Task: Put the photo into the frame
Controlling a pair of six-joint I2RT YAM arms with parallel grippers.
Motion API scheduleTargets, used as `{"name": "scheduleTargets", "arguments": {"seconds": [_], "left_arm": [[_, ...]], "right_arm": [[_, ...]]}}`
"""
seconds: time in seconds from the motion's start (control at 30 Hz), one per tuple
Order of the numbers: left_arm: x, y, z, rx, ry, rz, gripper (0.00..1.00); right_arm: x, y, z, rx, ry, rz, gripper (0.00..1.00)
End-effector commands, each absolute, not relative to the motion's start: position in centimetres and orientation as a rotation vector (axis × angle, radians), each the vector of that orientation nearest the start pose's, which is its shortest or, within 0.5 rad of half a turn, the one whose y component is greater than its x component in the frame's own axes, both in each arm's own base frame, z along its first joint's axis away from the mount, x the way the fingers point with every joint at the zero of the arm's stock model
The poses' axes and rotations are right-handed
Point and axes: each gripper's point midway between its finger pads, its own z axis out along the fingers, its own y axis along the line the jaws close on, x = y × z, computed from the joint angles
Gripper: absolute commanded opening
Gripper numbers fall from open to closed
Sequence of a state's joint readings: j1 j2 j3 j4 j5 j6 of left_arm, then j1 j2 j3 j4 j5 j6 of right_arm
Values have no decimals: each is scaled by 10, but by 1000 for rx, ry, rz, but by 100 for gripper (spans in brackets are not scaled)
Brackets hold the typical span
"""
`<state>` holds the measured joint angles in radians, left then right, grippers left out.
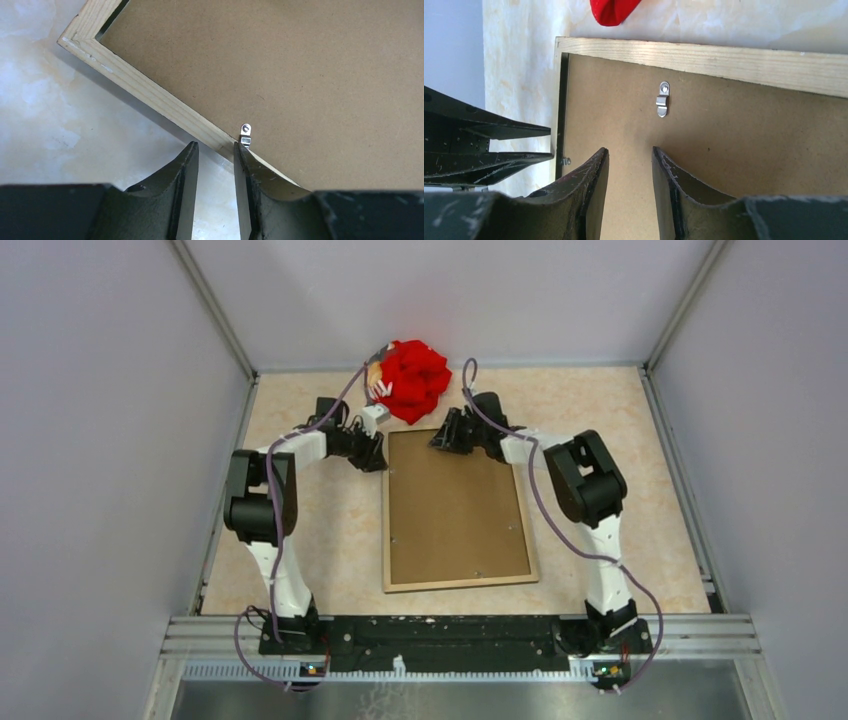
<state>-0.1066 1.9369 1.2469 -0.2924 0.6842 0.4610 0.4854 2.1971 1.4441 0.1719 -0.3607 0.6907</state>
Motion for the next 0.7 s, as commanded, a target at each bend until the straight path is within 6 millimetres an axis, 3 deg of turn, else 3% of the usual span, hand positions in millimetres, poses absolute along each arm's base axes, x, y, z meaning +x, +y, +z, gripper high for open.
{"name": "scheduleTargets", "arguments": {"seconds": [0.0,0.67], "left_arm": [[421,-147,44,909,2175,-723,38],[416,-145,44,928,2167,-698,37]], "right_arm": [[480,343,55,14,2281,1016,38],[495,347,48,64,2287,1004,35]]}}
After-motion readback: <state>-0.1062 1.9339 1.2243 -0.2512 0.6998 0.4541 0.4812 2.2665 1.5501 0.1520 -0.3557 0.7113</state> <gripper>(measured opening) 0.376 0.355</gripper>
